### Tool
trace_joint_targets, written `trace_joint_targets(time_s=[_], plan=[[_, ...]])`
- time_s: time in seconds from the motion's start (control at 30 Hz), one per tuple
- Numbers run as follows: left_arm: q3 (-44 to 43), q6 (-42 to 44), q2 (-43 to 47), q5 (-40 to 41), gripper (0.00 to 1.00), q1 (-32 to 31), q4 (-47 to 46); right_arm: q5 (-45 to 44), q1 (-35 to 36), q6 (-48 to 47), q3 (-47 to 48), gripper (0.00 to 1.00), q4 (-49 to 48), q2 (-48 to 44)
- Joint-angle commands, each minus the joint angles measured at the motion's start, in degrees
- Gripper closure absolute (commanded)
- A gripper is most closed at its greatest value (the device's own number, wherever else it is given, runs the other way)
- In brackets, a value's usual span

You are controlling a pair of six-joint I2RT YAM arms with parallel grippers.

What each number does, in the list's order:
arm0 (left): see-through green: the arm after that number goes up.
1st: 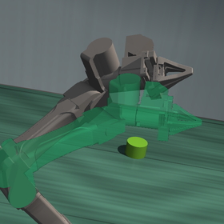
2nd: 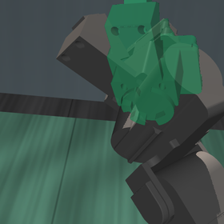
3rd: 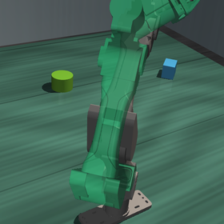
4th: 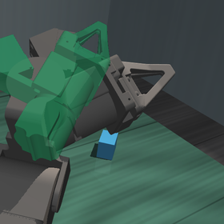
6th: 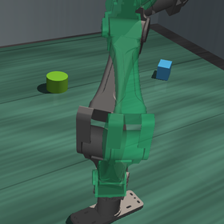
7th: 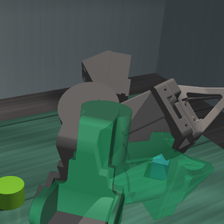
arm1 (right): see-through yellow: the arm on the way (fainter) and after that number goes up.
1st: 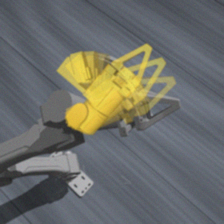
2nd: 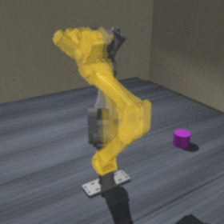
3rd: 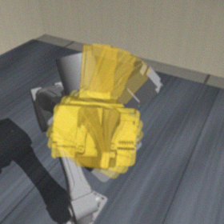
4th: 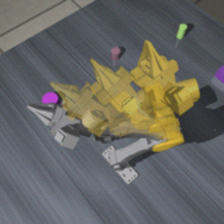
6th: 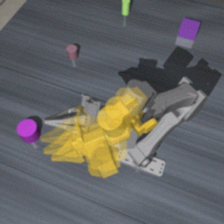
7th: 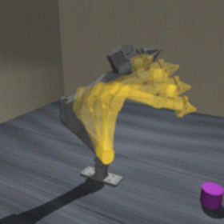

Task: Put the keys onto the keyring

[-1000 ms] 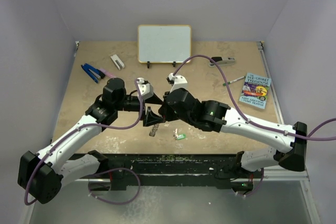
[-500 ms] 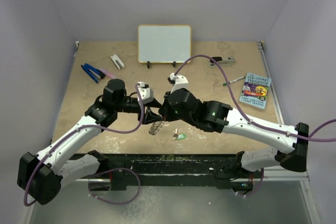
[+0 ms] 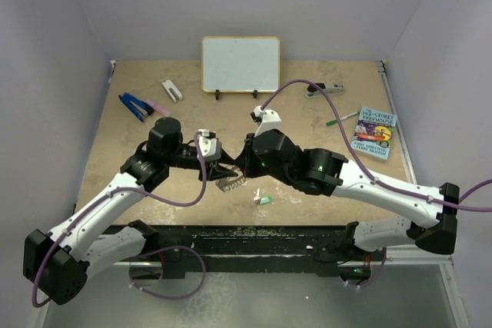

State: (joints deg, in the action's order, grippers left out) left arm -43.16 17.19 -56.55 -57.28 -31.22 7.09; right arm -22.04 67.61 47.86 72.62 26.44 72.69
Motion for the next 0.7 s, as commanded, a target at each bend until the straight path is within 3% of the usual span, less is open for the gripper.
trace_joint_targets(time_s=[0.0, 0.53, 0.67], plan=[[-0.06, 3.70, 1.27, -2.01, 0.65, -0.24, 0.47, -1.64, 0.44, 0.67, 0.08, 1.00, -2.68, -3.03], [-0.55, 3.01, 1.80, -1.05, 0.82, -0.18, -1.08, -0.65, 0.43, -0.21, -1.34, 1.00, -3.51, -3.69], [0.43, 1.64, 1.56, -1.66, 0.77, -0.24, -3.24, -0.10, 0.50, -0.89, -1.47, 1.00, -4.64, -3.91]])
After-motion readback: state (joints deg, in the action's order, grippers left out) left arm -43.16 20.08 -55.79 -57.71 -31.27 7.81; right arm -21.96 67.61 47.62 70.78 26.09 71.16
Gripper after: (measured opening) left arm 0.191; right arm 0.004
